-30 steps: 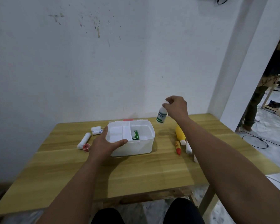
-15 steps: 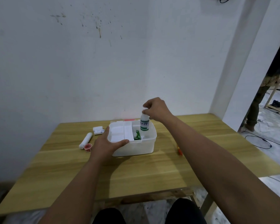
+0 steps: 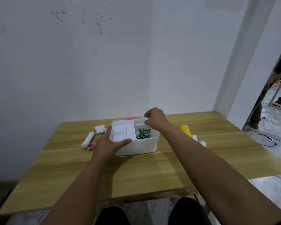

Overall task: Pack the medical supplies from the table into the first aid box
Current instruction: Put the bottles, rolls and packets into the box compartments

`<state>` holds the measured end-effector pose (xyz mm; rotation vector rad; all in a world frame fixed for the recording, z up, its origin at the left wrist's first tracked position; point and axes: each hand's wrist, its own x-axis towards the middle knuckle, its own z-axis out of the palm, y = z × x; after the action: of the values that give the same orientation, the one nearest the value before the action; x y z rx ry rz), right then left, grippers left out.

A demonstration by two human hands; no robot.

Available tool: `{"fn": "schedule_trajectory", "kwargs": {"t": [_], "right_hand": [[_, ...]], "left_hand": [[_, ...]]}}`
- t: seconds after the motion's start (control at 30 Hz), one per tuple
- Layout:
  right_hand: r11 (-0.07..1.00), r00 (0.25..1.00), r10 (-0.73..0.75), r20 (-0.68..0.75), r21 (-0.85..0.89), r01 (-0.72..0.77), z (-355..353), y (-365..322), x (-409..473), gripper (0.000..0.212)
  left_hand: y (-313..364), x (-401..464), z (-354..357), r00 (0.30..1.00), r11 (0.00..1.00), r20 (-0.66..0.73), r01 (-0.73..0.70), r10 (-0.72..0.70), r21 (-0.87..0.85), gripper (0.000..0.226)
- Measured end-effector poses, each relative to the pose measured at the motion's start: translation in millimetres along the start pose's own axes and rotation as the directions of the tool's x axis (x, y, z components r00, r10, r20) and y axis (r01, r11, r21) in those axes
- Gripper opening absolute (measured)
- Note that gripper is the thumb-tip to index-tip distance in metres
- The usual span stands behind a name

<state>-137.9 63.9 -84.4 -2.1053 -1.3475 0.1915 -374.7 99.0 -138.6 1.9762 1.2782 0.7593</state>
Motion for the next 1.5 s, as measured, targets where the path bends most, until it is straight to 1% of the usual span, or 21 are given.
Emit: {"fn": "schedule_trajectory", "kwargs": {"t": [0.17,0.3,0.37,0.43,0.53,0.57,0.6,0.63,0.67,0.7,0.83,0.97,1.1,1.23,1.4,1.5], "right_hand": [[0.999,1.000,-0.018,-0.020,0.035,0.019,-8.9,0.0,-1.4,0.037],[0.993,0.985,0.009,-0.171,0.115,0.011,-33.3,8.9,3.5,0.022],[0.995,0.974,0.042,-0.224,0.101,-0.020,-50.2,17.3,4.6,0.019],[0.996,0.968,0.091,-0.235,0.033,-0.086,-65.0,30.4,4.4,0.021],[0.967,0.965,0.181,-0.188,-0.143,-0.209,-78.5,54.7,0.5,0.021],[0.948,0.964,0.210,-0.163,-0.209,-0.241,-80.6,61.6,-3.5,0.016],[0.923,0.962,0.237,-0.136,-0.277,-0.266,-82.1,68.1,-8.1,0.006],[0.897,0.957,0.266,-0.113,-0.334,-0.289,-82.9,73.2,-13.5,0.006],[0.875,0.951,0.292,-0.097,-0.375,-0.307,-82.4,78.2,-17.9,0.013],[0.854,0.946,0.313,-0.086,-0.411,-0.320,-81.4,82.3,-22.3,0.015],[0.775,0.926,0.374,-0.046,-0.534,-0.340,-71.3,91.3,-35.1,0.013],[0.752,0.925,0.379,-0.032,-0.572,-0.327,-56.7,92.8,-39.3,0.013],[0.741,0.921,0.390,-0.016,-0.589,-0.324,-48.1,89.2,-38.5,0.006],[0.737,0.919,0.395,-0.014,-0.592,-0.326,-40.5,89.5,-39.5,0.010],[0.742,0.917,0.399,-0.025,-0.579,-0.338,-32.9,95.0,-38.8,0.024],[0.774,0.914,0.400,-0.063,-0.511,-0.374,-36.5,96.9,-37.1,0.021]], "left_hand": [[0.8,-2.0,-0.9,1.000,1.000,0.007,-0.006,0.006,-0.021,0.121],[3.5,-3.5,-1.3,1.000,0.999,-0.009,-0.019,0.019,-0.045,0.115],[4.7,-4.3,-1.9,1.000,0.999,-0.009,-0.022,0.021,-0.046,0.115],[5.9,-5.7,-1.9,1.000,0.999,-0.007,-0.027,0.027,-0.044,0.113],[7.0,-6.7,-1.9,1.000,0.998,-0.011,-0.027,0.027,-0.050,0.113],[7.3,-7.1,-2.1,1.000,0.998,-0.011,-0.025,0.025,-0.050,0.113],[7.8,-7.3,-2.3,1.000,0.999,-0.011,-0.024,0.024,-0.049,0.113],[7.8,-7.1,-2.6,1.000,0.999,-0.010,-0.021,0.020,-0.049,0.113],[7.5,-6.7,-3.0,1.000,0.999,-0.010,-0.017,0.017,-0.051,0.114],[7.0,-6.8,-3.5,1.000,0.998,-0.009,-0.015,0.014,-0.054,0.114],[8.9,-9.2,-4.3,1.000,0.998,-0.008,-0.023,0.023,-0.059,0.113],[10.8,-10.9,-4.4,0.999,0.998,-0.012,-0.030,0.029,-0.056,0.111],[11.5,-11.3,-4.4,0.999,0.997,-0.016,-0.033,0.032,-0.065,0.109],[10.8,-10.3,-5.0,1.000,0.999,-0.012,-0.019,0.018,-0.038,0.112],[9.3,-9.1,-5.3,1.000,0.999,-0.001,-0.018,0.018,-0.041,0.113],[9.1,-9.3,-4.8,1.000,0.999,-0.005,-0.019,0.019,-0.047,0.112]]}}
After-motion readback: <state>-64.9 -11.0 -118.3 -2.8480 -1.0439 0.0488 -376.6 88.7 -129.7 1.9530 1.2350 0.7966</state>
